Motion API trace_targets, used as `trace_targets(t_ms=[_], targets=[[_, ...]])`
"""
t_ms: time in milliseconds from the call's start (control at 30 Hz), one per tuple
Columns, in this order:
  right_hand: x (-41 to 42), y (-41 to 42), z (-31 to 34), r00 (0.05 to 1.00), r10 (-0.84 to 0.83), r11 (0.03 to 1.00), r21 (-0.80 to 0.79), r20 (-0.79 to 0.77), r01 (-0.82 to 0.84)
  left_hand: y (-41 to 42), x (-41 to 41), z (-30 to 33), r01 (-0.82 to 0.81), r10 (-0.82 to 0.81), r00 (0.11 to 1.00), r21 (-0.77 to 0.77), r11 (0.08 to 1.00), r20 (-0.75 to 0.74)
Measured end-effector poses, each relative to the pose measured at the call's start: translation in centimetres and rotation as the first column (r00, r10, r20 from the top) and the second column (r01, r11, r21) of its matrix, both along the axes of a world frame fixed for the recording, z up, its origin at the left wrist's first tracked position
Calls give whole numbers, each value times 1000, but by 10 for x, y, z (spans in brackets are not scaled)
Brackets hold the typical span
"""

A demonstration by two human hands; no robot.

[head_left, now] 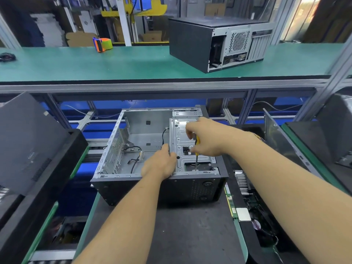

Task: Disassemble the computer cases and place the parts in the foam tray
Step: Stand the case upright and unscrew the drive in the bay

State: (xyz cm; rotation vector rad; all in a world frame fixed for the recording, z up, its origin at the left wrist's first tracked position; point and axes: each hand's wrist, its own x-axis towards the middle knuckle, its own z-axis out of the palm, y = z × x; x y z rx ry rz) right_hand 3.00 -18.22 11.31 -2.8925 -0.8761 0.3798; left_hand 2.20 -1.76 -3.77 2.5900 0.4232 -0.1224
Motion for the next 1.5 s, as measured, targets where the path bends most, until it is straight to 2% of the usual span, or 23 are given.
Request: trace_targets(t_ms=[100,167,300,400,500,600,667,733,800,900,967,1067,1200,1500], targets=[[1,3,-2,979,-95,988,-101,178,114,0,-1,1,0,0,1000,-5,1000,9],[2,3,-4,968,-88,988,-100,235,114,0,-2,1,-3,3,1000,-9,1000,16],[2,0,-1,997,-17,1000,15,79,16,0,-2,1,2,-2,1000,-6,1000,25],[0,-1,9,998,54,998,14,-27,-54,0,-3,2,7,-7,999,-4,1000,33],[-1,0,11,996,62,998,-4,-57,-63,-1,-3,2,4,-4,999,5,1000,33],[-1,2,3,999,-38,999,-10,21,38,-2,-4,2,1,-2,999,23,1000,49],[-1,2,-2,981,-109,985,-116,157,128,-3,-5,2,-2,-2,998,63,998,68],[3,1,-7,958,-101,979,-142,268,143,-5,-6,0,4,-12,996,100,995,88],[4,-2,-11,962,-110,990,-54,249,127,-5,-5,-1,12,-23,995,113,993,94],[5,-5,-18,984,-102,976,207,144,70,-3,-3,-4,14,-26,994,116,993,105],[3,-5,-24,992,-95,910,411,78,55,-2,-2,-5,12,-23,994,109,994,108],[1,-8,-35,992,-118,821,567,46,71,-2,-1,-6,10,-21,994,106,994,106],[-3,-15,-51,986,-159,753,653,53,86,-1,-1,-7,5,-16,993,100,995,115],[8,-24,-53,980,-190,718,690,59,97,0,0,-7,2,-11,993,76,997,122]])
